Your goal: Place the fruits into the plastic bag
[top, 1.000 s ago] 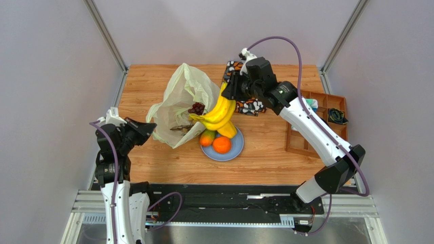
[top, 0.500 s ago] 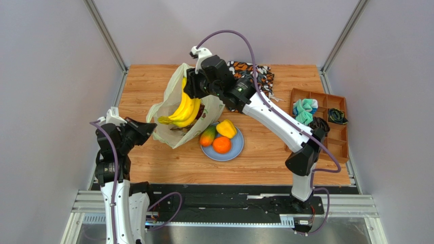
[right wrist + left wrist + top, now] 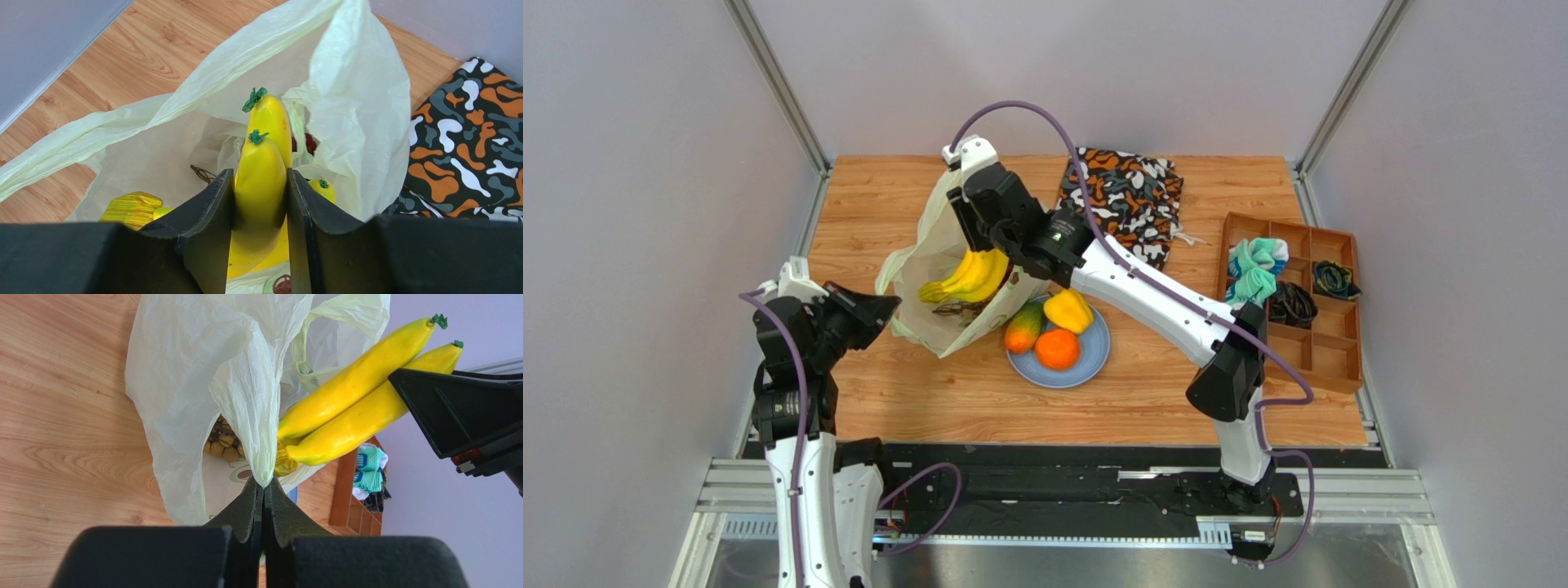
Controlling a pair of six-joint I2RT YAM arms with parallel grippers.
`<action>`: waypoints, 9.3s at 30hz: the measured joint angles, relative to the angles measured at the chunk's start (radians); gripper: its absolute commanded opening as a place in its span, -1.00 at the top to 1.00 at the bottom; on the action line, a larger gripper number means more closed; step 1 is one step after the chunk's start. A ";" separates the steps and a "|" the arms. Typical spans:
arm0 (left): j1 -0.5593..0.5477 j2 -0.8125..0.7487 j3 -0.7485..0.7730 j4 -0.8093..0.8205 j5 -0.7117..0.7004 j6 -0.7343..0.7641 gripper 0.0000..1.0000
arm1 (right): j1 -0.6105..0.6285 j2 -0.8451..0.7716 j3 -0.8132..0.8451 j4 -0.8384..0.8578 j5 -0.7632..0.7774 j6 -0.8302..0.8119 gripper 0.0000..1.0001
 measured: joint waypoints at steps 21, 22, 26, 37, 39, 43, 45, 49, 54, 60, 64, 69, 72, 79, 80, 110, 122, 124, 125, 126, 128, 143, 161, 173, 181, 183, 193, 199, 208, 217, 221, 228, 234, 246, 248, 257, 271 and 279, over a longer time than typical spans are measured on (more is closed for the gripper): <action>0.000 -0.003 0.000 0.014 0.005 -0.016 1.00 | 0.068 0.149 0.000 -0.008 -0.003 -0.054 0.98; 0.000 -0.004 0.000 0.016 0.005 -0.017 1.00 | 0.067 0.154 0.000 -0.017 -0.003 -0.054 0.95; 0.000 -0.014 0.000 0.016 0.005 -0.019 1.00 | 0.061 0.189 0.011 -0.053 -0.004 -0.054 0.64; 0.000 -0.030 0.000 0.015 0.008 -0.020 1.00 | 0.053 0.220 0.035 -0.109 -0.021 -0.052 -0.15; 0.000 -0.030 0.000 0.015 0.008 -0.020 1.00 | 0.053 0.220 0.040 -0.113 -0.021 -0.054 -0.29; 0.000 -0.032 0.000 0.015 0.008 -0.020 1.00 | 0.053 0.220 0.042 -0.121 -0.021 -0.055 -0.36; 0.000 -0.034 0.000 0.015 0.008 -0.020 1.00 | 0.053 0.220 0.044 -0.128 -0.021 -0.055 -0.39; 0.000 -0.034 0.000 0.015 0.008 -0.021 1.00 | 0.053 0.220 0.051 -0.132 -0.021 -0.055 -0.44; 0.000 -0.034 0.000 0.014 0.007 -0.020 1.00 | 0.049 0.218 0.058 -0.137 -0.019 -0.058 -0.46; 0.000 -0.034 0.000 0.014 0.004 -0.019 1.00 | 0.042 0.180 0.047 -0.145 -0.078 -0.074 -0.43; 0.000 -0.034 0.001 0.011 0.004 -0.019 1.00 | 0.038 0.087 -0.003 -0.118 -0.208 -0.079 -0.41; 0.000 -0.032 0.015 -0.005 0.003 -0.018 1.00 | 0.038 -0.040 -0.050 -0.058 -0.372 -0.074 -0.41; 0.000 -0.032 0.017 -0.008 0.003 -0.017 1.00 | 0.038 -0.121 -0.093 -0.029 -0.425 -0.069 -0.42; 0.000 -0.032 0.017 -0.008 0.003 -0.014 1.00 | -0.002 -0.311 -0.293 -0.016 -0.426 -0.016 -0.41; 0.000 -0.032 0.017 -0.008 0.003 -0.014 1.00 | -0.020 -0.346 -0.346 -0.010 -0.419 -0.006 -0.41; 0.000 -0.014 0.025 -0.019 -0.017 0.003 1.00 | -0.282 -0.317 -0.761 -0.094 -0.375 -0.070 -0.39; 0.000 -0.001 0.025 -0.019 -0.024 0.003 1.00 | -0.229 -0.211 -0.761 -0.073 -0.307 -0.089 -0.57; 0.000 0.000 0.025 -0.019 -0.024 0.003 1.00 | -0.228 -0.198 -0.759 -0.068 -0.296 -0.092 -0.57; 0.000 0.001 0.025 -0.019 -0.025 0.003 1.00 | -0.227 -0.194 -0.758 -0.062 -0.291 -0.093 -0.56; 0.000 0.002 0.025 -0.019 -0.026 0.003 1.00 | -0.227 -0.190 -0.755 -0.059 -0.286 -0.094 -0.57; 0.000 0.003 0.025 -0.019 -0.027 0.003 1.00 | -0.227 -0.182 -0.749 -0.046 -0.277 -0.095 -0.56; 0.000 0.011 0.026 -0.019 -0.028 0.004 1.00 | -0.226 -0.122 -0.745 0.054 -0.278 -0.097 -0.81; 0.000 0.011 0.026 -0.019 -0.030 0.003 1.00 | -0.224 -0.096 -0.768 0.117 -0.183 -0.098 0.03; 0.000 0.011 0.026 -0.019 -0.030 0.003 1.00 | -0.224 -0.232 -0.819 0.114 -0.185 -0.096 0.27; 0.000 0.011 0.030 -0.021 -0.030 0.003 1.00 | -0.224 -0.354 -0.814 0.076 -0.158 -0.078 0.27; 0.000 0.011 0.032 -0.021 -0.029 0.003 1.00 | -0.224 -0.369 -0.784 0.037 -0.161 -0.069 0.26; 0.000 0.011 0.047 -0.023 -0.022 -0.002 1.00 | -0.177 -0.429 -0.467 0.014 -0.320 -0.023 0.28; 0.000 0.011 0.049 -0.023 -0.014 -0.005 1.00 | -0.015 -0.251 -0.211 -0.004 -0.388 -0.060 0.28; 0.000 0.002 0.049 -0.023 0.009 -0.016 1.00 | 0.076 0.068 -0.022 -0.210 -0.424 -0.084 0.28; 0.000 -0.008 0.049 -0.022 0.026 -0.034 1.00 | 0.066 0.142 0.072 -0.278 -0.401 -0.065 0.21; 0.000 -0.019 0.049 -0.022 0.033 -0.043 1.00 | 0.066 0.158 0.100 -0.268 -0.389 -0.034 0.17; 0.000 -0.031 0.048 -0.019 0.039 -0.059 1.00 | 0.064 0.236 0.143 -0.231 -0.372 0.049 0.17; 0.000 -0.038 0.048 -0.017 0.042 -0.065 1.00 | 0.064 0.293 0.155 -0.199 -0.332 0.110 -0.20; 0.000 -0.038 0.045 -0.006 0.042 -0.068 1.00 | 0.061 0.304 0.159 -0.156 -0.326 0.135 -0.89; 0.000 -0.038 0.043 -0.003 0.042 -0.069 1.00 | 0.060 0.304 0.159 -0.149 -0.327 0.136 -0.91; 0.000 -0.038 0.042 0.000 0.042 -0.069 1.00 | 0.057 0.300 0.154 -0.140 -0.330 0.125 -0.88; 0.000 -0.035 0.042 -0.001 0.026 -0.065 1.00 | 0.010 0.008 -0.139 -0.075 -0.170 -0.022 -0.90; 0.000 -0.022 0.054 -0.008 0.023 -0.060 1.00 | -0.096 0.001 -0.156 -0.060 -0.036 -0.113 -0.86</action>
